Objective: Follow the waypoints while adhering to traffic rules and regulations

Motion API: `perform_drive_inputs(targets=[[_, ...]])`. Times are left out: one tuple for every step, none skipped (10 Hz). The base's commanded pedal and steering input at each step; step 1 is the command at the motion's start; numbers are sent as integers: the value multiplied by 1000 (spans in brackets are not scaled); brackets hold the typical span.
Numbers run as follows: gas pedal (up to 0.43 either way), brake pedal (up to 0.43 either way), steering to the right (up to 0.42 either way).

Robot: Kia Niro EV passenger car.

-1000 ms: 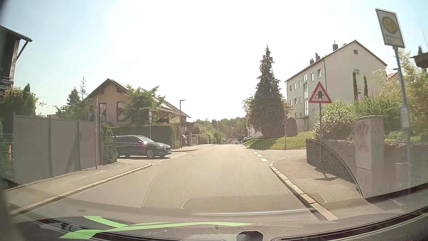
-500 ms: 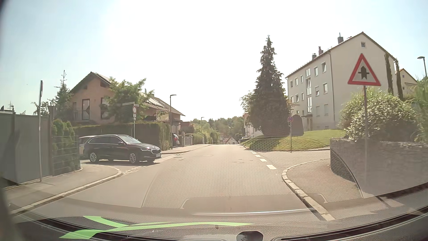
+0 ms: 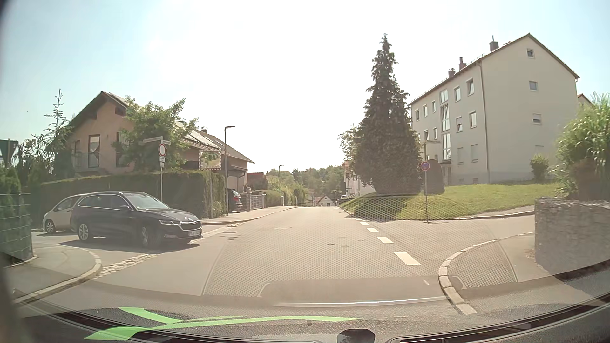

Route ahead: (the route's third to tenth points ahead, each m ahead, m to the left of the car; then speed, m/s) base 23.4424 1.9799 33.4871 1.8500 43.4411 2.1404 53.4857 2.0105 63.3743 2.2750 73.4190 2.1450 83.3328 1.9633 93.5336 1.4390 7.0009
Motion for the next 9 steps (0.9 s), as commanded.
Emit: perform_drive_inputs(targets=[[47, 0, 12], [47, 0, 12], [47, 0, 12], [47, 0, 12], [47, 0, 10], [47, 0, 8], [47, 0, 6], [47, 0, 5], [47, 0, 1]])
